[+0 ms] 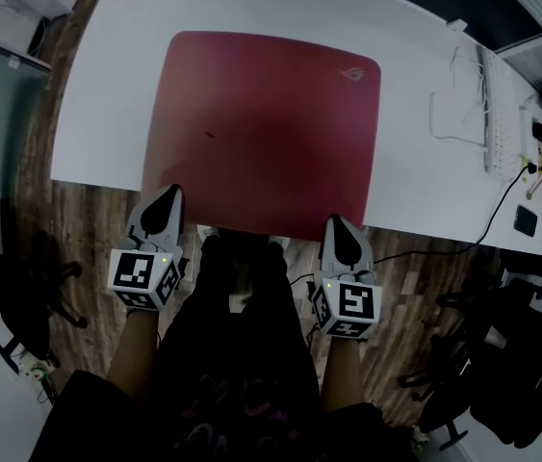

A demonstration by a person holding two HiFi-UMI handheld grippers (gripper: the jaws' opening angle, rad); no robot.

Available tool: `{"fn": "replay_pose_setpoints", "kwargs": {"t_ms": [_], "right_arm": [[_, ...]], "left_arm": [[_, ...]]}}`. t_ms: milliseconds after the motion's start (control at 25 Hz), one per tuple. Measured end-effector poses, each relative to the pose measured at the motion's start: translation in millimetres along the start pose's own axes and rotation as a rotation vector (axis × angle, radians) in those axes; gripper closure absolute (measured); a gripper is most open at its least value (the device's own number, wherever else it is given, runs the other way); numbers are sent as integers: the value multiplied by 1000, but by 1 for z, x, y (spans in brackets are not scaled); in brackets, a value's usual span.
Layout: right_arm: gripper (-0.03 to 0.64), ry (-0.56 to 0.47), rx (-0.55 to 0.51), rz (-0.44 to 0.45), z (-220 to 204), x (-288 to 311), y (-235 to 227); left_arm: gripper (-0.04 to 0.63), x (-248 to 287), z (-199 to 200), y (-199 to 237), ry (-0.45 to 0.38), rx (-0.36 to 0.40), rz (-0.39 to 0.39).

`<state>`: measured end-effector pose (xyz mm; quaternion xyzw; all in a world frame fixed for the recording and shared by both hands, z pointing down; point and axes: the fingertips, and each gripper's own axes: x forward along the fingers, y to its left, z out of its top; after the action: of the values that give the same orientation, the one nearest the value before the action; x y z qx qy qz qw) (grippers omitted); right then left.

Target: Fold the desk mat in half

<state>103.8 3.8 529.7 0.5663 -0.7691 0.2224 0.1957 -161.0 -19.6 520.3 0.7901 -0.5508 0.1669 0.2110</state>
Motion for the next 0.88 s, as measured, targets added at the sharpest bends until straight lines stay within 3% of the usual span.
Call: {"fn": "replay_pose_setpoints", "kwargs": {"t_ms": [120, 280, 520, 720, 880], "right_arm": [[607, 12, 5, 1, -4, 1, 0], [607, 26, 27, -11, -10, 0, -1], [607, 37, 5, -11, -14, 2, -1], [607, 57, 13, -11, -21, 1, -2], [607, 85, -67, 13, -27, 4, 8]], "left_arm": [[595, 2, 2, -2, 2, 17, -5], [595, 3, -1, -1, 6, -17, -2], [595, 6, -8, -2, 32, 31, -13], [595, 6, -13, -3, 44, 5, -21], [595, 7, -19, -7, 77, 76, -38]]}}
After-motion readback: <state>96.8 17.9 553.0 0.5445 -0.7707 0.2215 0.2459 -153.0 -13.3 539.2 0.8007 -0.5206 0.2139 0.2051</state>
